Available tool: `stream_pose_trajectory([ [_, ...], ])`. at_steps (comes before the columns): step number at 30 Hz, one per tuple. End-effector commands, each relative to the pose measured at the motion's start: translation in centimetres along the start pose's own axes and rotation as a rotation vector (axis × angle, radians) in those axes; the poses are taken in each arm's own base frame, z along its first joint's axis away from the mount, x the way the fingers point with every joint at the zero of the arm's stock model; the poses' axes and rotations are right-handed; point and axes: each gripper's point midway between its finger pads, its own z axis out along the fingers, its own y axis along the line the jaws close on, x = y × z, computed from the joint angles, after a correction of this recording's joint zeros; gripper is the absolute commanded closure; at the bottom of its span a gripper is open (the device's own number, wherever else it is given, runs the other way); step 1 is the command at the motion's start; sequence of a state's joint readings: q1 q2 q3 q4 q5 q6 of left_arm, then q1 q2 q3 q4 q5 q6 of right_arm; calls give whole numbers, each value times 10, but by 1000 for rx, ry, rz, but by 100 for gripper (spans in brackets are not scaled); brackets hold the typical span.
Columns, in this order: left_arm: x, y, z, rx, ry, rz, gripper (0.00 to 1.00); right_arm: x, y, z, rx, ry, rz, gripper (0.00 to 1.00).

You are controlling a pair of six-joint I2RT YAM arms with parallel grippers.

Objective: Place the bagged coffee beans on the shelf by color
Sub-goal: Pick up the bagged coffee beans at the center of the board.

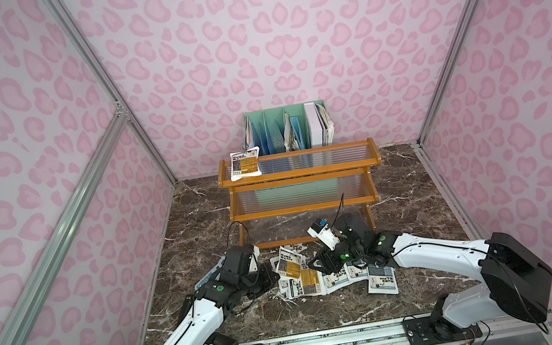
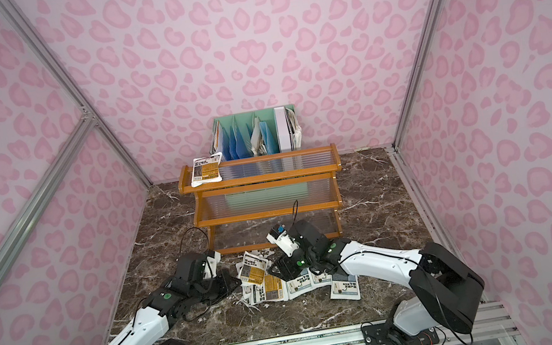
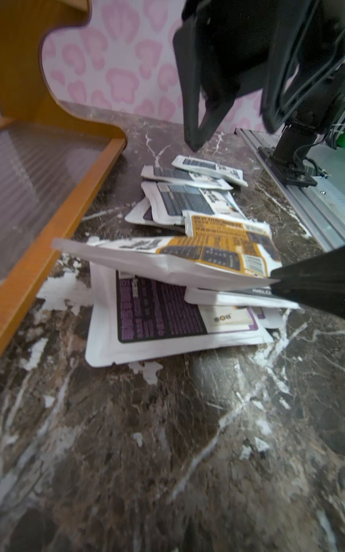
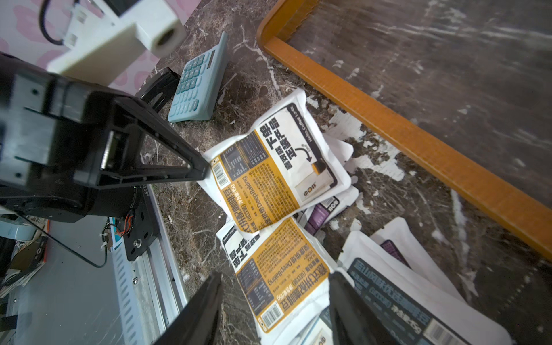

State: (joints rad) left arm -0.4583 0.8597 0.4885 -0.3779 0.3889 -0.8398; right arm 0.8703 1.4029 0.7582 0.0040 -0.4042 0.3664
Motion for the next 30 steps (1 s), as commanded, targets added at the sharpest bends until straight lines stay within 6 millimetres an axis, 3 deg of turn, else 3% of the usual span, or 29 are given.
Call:
stream_pose_trajectory([
  [1,-2,-24,-22,89,-37,45,100,-14,10,-7,-28,-50,-36,40],
  [6,-15,-47,-68,163,-207,83,100,-36,28,-27,-67,-123,-83,39],
  [9,-23,-55,-85,209,-292,70,100,-51,39,-40,-110,-181,-100,37],
  [14,-39,-73,-96,328,-381,-9,100,-83,62,-68,-225,-349,-119,28],
  [18,-55,-90,-107,421,-449,-53,100,-101,67,-87,-319,-483,-72,20],
  [27,-70,-119,-115,541,-461,-87,100,-127,78,-86,-456,-563,-59,22],
  [30,-69,-120,-114,543,-453,-85,100,-133,76,-74,-461,-529,-61,23],
])
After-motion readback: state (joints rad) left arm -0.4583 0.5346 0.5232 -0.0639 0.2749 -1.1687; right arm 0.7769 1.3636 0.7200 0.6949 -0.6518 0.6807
